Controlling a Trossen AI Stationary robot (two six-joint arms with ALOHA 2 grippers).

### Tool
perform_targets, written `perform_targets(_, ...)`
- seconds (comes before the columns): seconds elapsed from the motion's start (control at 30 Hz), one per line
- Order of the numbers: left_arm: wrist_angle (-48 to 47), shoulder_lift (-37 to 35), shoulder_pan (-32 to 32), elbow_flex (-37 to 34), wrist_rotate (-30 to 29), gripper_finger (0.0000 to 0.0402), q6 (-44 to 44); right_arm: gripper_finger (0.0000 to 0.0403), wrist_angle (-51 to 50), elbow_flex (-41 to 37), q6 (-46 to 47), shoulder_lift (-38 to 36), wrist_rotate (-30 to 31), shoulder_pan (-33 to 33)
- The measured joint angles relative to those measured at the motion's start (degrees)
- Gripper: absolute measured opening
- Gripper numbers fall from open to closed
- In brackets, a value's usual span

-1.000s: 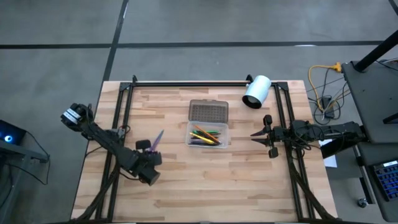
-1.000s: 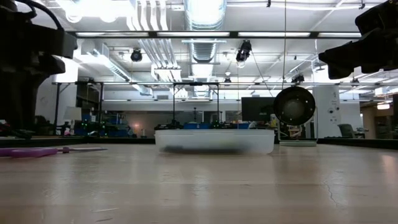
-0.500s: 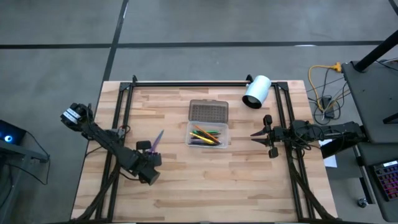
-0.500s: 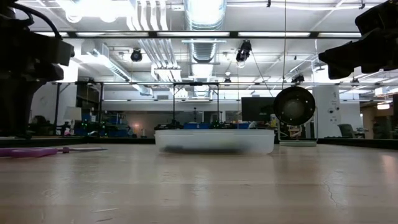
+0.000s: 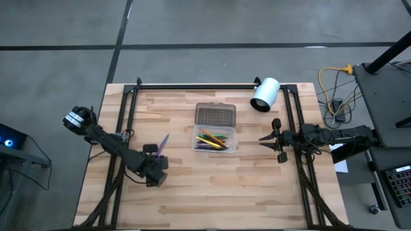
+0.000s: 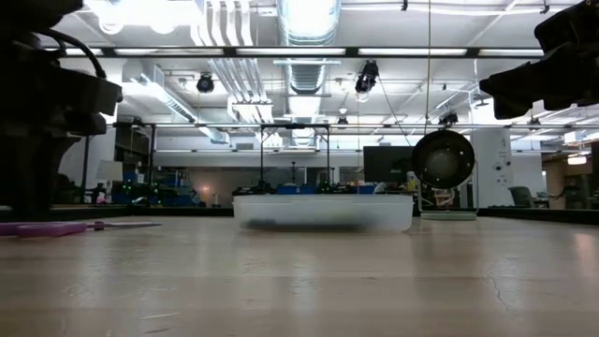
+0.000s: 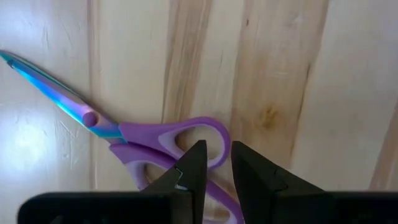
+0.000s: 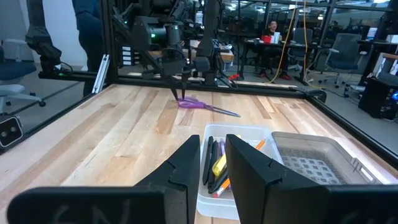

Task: Pick & place school supplies into a supply box
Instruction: Put the purple scissors into the white and black supply box

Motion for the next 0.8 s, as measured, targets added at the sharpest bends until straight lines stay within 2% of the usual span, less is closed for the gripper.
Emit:
perform_targets(0.33, 1.67, 0.00, 1.60, -0.06, 3.27, 0.0060, 1.88, 0.0068, 0.00, 0.00, 0.00, 0.00, 0.00, 0.00)
perform_targets(0.8, 5.30, 0.00, 1.65, -3.87, 3.30, 0.0060, 2.00, 0.0068, 0.00, 0.00, 0.00, 0.00, 0.00, -0.01)
